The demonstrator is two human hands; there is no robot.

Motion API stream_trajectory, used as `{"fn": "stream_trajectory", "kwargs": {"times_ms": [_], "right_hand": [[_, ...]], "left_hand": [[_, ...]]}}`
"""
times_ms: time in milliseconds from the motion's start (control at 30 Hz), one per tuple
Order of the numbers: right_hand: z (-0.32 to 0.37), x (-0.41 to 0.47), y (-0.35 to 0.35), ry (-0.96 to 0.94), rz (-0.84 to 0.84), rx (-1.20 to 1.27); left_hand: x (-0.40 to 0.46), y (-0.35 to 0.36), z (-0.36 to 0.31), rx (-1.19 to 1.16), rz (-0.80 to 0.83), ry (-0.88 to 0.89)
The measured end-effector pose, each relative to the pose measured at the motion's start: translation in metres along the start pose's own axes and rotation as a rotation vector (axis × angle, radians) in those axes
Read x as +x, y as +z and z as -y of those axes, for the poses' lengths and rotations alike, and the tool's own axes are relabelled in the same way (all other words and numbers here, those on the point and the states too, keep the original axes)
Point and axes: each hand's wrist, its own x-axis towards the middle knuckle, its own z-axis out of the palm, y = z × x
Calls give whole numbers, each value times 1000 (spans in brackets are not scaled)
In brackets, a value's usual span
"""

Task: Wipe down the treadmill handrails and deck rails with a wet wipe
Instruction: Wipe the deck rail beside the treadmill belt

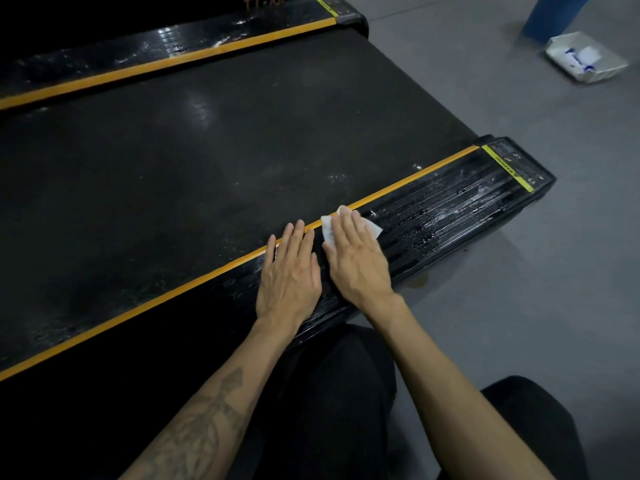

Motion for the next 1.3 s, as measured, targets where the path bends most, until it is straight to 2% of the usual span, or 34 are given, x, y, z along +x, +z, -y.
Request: {"fn": "stream_trajectory", "kwargs": {"times_ms": [133,300,500,700,867,933,1067,1233,1300], "right_hand": [[-12,17,-10,-81,24,-58],[-12,8,-10,91,-20,-39],[-11,17,-15,-25,30,-87],[-4,12,-15,152,1,-76],[-2,22,-17,-7,54,-98],[-13,30,-22,1,67,-139],[0,11,-12,152,16,-128],[-2,16,-9,38,29,-118],[-19,23,-15,66,26,-126]], "left_hand": [[0,-1,0,1,3,11],[1,0,-1,-10,8,14],[1,2,-1,-8,4,31],[2,2,-1,-7,2,42],[2,3,-1,-8,1,45],[2,2,-1,-5,3,50],[3,2,-2,-11,7,51],[3,5,-2,-20,-7,61],[3,5,-1,-16,-16,70]]}}
